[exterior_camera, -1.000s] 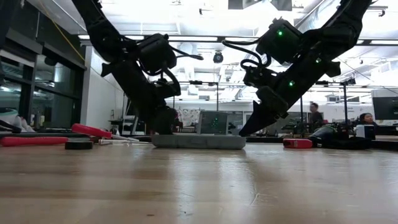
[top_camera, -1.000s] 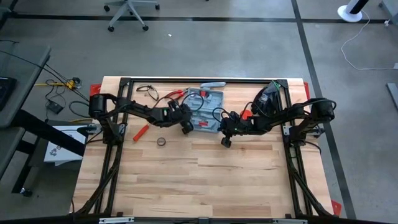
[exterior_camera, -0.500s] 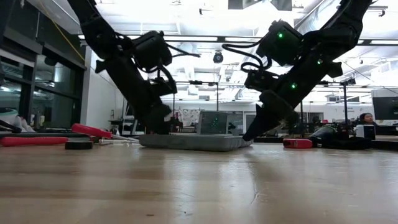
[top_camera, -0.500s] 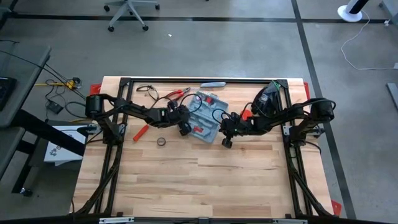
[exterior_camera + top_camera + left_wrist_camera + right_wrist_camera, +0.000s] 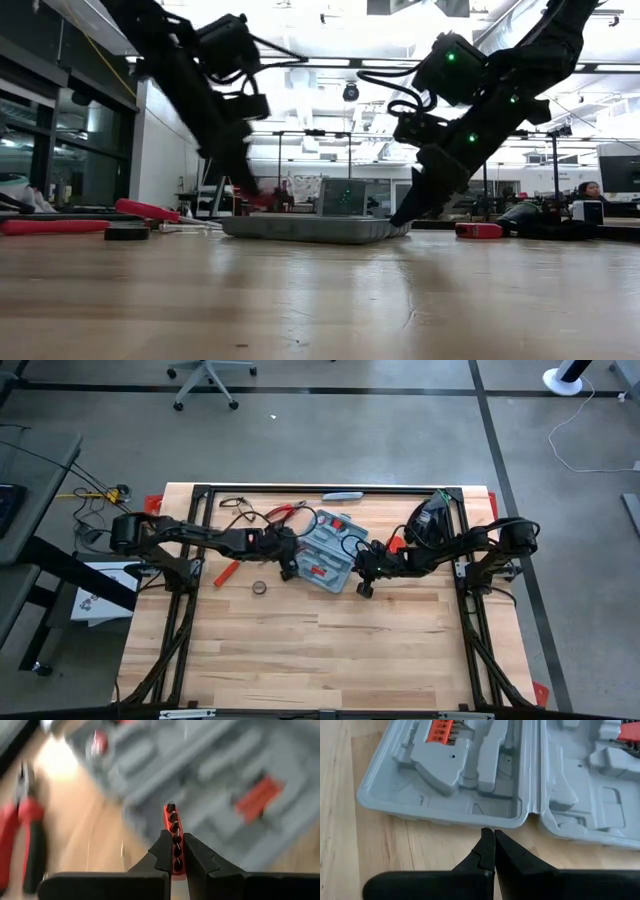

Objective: Prefit tool cases
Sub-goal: Remove the left orange multi-bit set from the gray tool case

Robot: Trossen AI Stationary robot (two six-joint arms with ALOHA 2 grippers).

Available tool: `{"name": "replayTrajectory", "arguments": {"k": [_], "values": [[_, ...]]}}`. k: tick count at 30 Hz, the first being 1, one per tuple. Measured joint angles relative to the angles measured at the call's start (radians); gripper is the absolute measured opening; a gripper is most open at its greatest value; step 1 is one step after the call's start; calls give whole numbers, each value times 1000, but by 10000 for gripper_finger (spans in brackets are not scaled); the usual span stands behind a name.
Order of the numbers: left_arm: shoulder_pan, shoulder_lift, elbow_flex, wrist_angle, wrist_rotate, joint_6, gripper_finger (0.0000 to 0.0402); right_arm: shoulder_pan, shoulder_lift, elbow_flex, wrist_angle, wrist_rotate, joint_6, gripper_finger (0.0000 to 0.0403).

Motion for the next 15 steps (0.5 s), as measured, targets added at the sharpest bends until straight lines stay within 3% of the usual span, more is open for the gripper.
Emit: {"name": "replayTrajectory", "arguments": {"k": [6,11,15], "values": [[-47,-150,-128,-26,35,-111,13,0,-1,0,-4,0,3,0],[-110,-288,-282,34,-58,-269,12,0,-1,0,-3,0,2,0],[-169,-318,-414,156,-107,-386,12,0,-1,0,12,0,0,0]]}}
